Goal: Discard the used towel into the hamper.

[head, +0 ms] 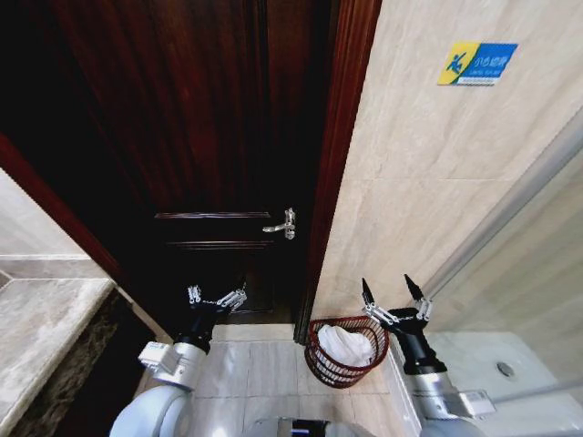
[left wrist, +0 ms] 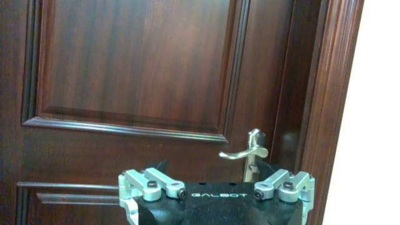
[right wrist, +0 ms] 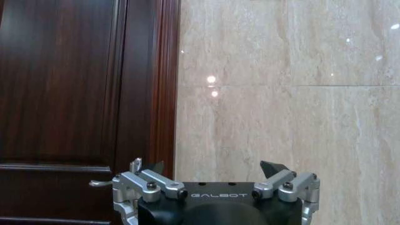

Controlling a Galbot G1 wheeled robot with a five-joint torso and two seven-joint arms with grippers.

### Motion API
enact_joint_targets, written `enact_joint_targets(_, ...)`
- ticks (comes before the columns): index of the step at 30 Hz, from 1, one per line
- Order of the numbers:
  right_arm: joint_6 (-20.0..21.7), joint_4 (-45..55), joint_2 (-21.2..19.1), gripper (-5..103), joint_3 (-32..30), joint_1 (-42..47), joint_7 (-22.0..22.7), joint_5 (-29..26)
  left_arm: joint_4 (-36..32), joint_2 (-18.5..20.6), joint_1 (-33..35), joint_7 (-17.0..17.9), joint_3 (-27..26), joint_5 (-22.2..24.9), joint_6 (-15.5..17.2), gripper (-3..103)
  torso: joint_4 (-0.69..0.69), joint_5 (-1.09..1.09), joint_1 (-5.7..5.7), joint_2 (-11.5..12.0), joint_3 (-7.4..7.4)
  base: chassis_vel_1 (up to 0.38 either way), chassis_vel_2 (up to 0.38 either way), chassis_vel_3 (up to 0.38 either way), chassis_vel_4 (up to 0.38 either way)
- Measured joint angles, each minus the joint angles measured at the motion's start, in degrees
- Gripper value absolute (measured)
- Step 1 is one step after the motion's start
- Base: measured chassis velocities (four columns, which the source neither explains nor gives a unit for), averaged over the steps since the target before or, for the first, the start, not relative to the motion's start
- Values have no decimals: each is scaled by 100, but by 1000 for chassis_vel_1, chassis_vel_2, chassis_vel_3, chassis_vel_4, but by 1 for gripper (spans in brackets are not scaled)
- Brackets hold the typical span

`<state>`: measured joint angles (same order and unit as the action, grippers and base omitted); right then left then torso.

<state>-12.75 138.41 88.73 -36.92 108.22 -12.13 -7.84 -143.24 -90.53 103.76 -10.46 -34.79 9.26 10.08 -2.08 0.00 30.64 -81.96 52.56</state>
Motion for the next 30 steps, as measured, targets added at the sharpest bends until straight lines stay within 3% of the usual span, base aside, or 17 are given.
enact_joint_targets(30, 8, -12, 0, 100, 0, -5, -3, 0, 0, 0, 0, 0, 0, 0, 0, 97, 0, 0, 0, 0, 0, 42, -43, -37, 44)
